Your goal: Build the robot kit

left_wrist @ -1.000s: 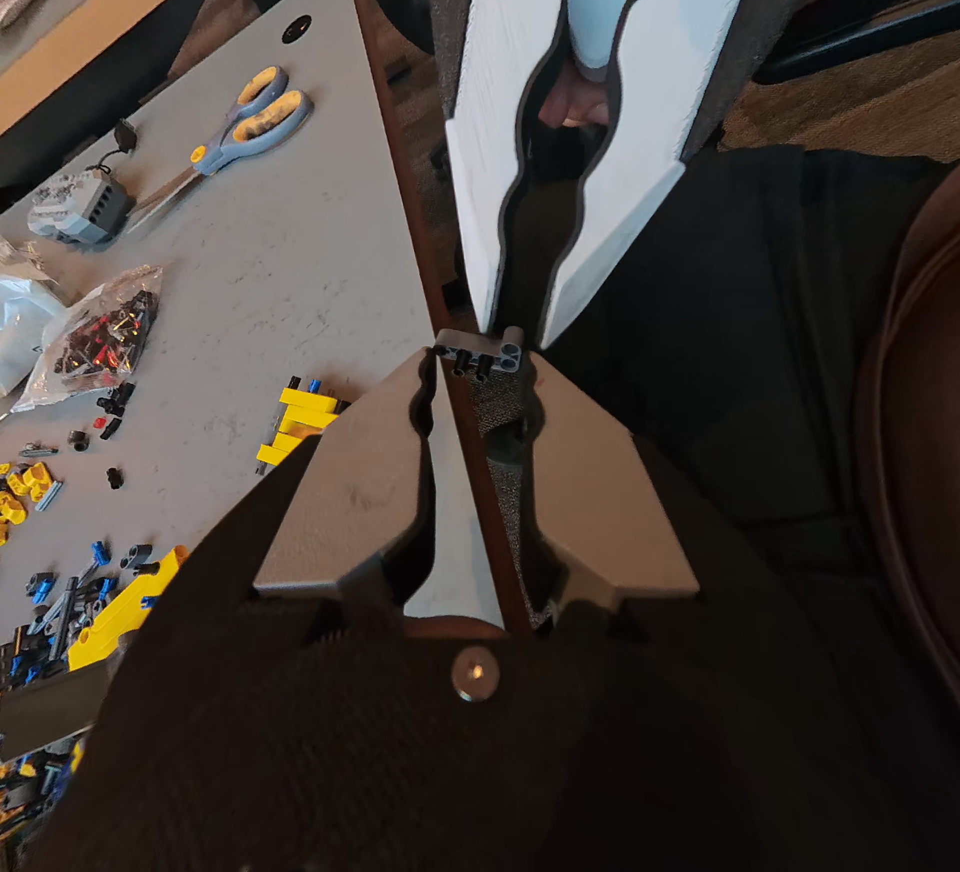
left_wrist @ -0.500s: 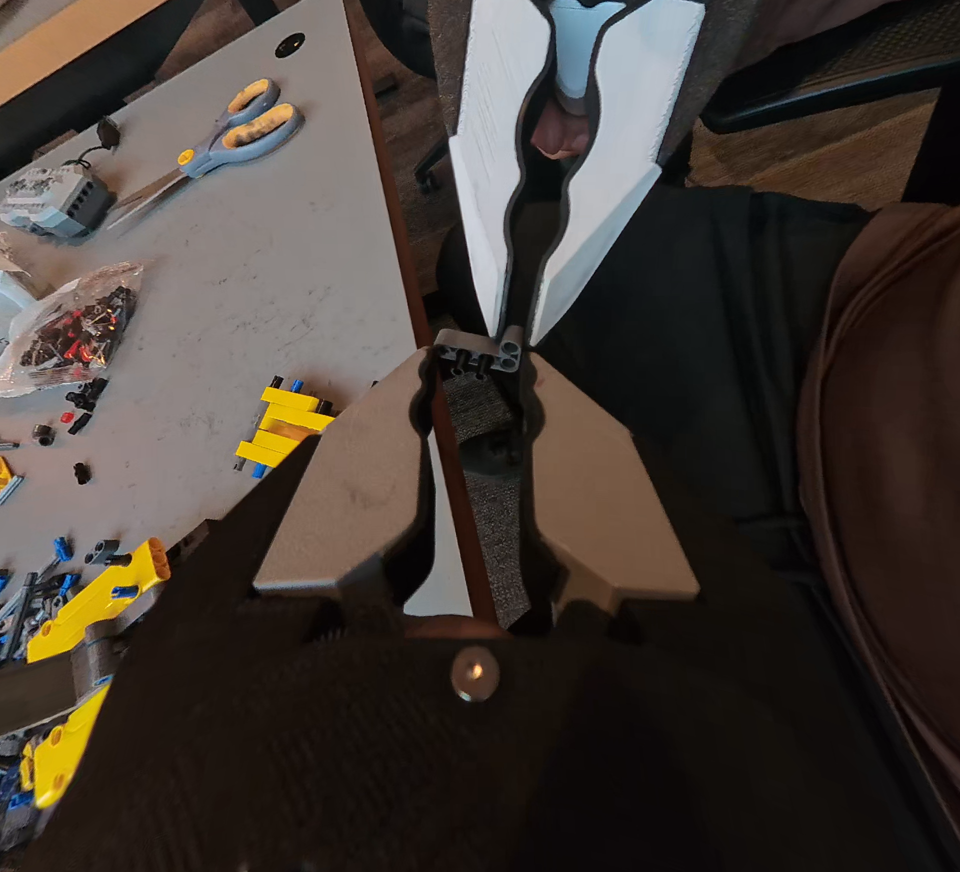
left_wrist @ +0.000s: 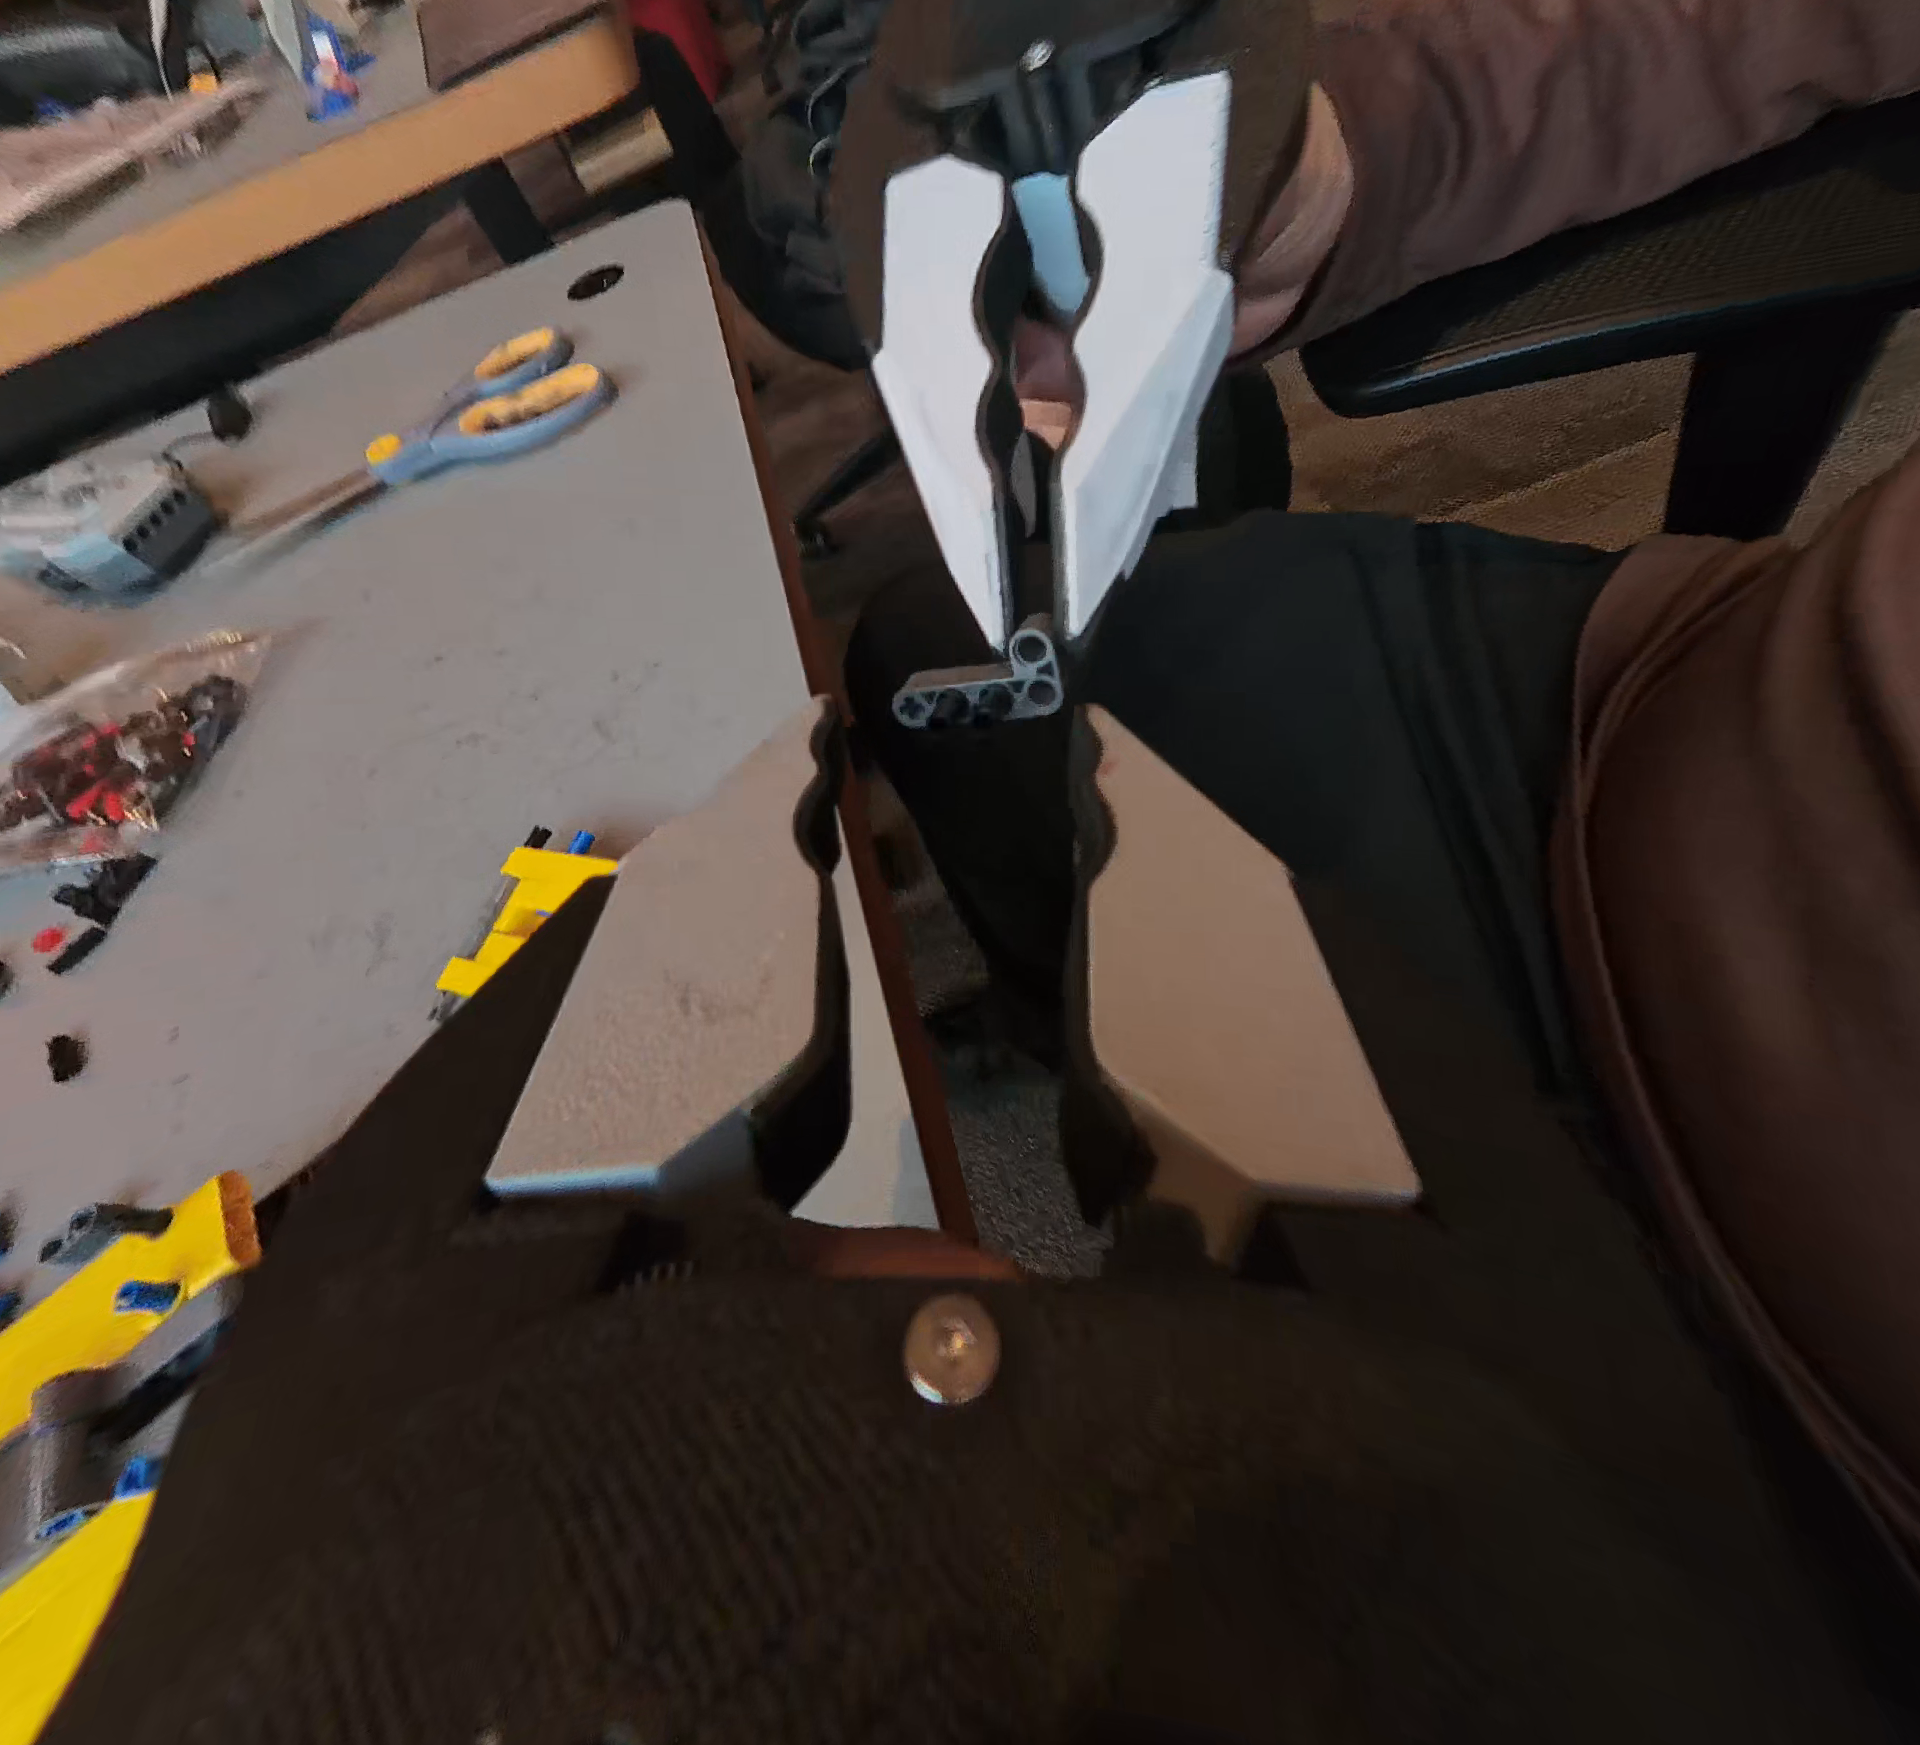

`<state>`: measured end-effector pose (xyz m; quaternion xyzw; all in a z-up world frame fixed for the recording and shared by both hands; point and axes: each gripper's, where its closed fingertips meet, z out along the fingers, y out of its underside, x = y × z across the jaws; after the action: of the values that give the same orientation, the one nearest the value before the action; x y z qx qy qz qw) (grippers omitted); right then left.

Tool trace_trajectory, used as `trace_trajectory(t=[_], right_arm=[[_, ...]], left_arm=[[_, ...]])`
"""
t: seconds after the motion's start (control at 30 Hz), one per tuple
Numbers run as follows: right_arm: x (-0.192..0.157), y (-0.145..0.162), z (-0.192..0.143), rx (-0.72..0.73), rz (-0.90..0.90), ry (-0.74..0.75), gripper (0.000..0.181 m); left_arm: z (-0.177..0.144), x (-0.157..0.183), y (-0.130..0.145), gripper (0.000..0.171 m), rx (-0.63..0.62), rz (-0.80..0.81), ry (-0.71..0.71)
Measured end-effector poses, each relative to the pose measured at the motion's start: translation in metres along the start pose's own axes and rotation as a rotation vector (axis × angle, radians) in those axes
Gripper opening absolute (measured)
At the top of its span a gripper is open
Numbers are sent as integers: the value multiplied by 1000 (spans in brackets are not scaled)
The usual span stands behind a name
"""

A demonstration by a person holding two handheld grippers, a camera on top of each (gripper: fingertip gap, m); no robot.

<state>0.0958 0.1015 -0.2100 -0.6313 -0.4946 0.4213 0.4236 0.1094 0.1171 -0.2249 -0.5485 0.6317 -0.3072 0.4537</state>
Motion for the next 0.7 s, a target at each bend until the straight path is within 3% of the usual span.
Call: trace_trajectory(t=[0.3,0.7], right_arm=[[-7,0,-1,11,46,-65,6],[-3,4,4,-16,-60,21,7]], left_arm=[[1,8,0,21,-9,76,1],[5,6,9,20,-62,73,-40]])
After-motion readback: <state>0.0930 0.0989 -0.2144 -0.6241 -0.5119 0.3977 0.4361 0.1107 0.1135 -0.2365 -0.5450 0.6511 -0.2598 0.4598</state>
